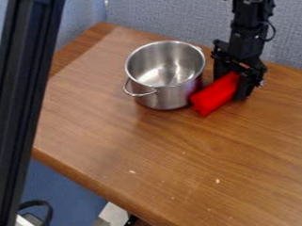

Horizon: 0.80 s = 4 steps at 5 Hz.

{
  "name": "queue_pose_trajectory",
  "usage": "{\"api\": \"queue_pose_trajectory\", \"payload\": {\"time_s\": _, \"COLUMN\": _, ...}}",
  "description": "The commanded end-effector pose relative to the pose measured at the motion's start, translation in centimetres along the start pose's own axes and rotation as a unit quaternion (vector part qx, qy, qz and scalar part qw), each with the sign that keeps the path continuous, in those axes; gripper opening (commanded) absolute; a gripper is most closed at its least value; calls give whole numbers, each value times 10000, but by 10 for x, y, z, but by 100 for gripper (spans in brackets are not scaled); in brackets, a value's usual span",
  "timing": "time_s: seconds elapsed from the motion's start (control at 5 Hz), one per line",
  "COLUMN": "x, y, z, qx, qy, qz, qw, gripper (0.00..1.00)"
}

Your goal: Put the red object in the metal pot

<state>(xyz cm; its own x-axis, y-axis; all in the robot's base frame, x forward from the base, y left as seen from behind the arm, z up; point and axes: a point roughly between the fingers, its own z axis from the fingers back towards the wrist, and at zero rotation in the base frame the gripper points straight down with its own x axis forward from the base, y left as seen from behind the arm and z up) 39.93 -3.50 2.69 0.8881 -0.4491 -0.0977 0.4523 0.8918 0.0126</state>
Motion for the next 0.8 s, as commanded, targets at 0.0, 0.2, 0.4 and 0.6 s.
{"api": "queue_pose_trajectory", "payload": {"time_s": 0.0, "x": 8, "y": 11, "z": 16, "qx": 65, "qy": -198, "qz": -155, "qw": 9997, "gripper": 0}}
{"api": "queue_pose_trajectory", "payload": {"time_s": 0.2, "x": 15, "y": 13, "z": 19, "qx": 70, "qy": -221, "qz": -375, "qw": 9990, "gripper": 0}}
{"api": "queue_pose_trajectory", "payload": {"time_s": 0.4, "x": 21, "y": 15, "z": 22, "qx": 82, "qy": -247, "qz": -591, "qw": 9979, "gripper": 0}}
{"api": "queue_pose_trajectory", "payload": {"time_s": 0.6, "x": 17, "y": 22, "z": 25, "qx": 80, "qy": -267, "qz": -502, "qw": 9983, "gripper": 0}}
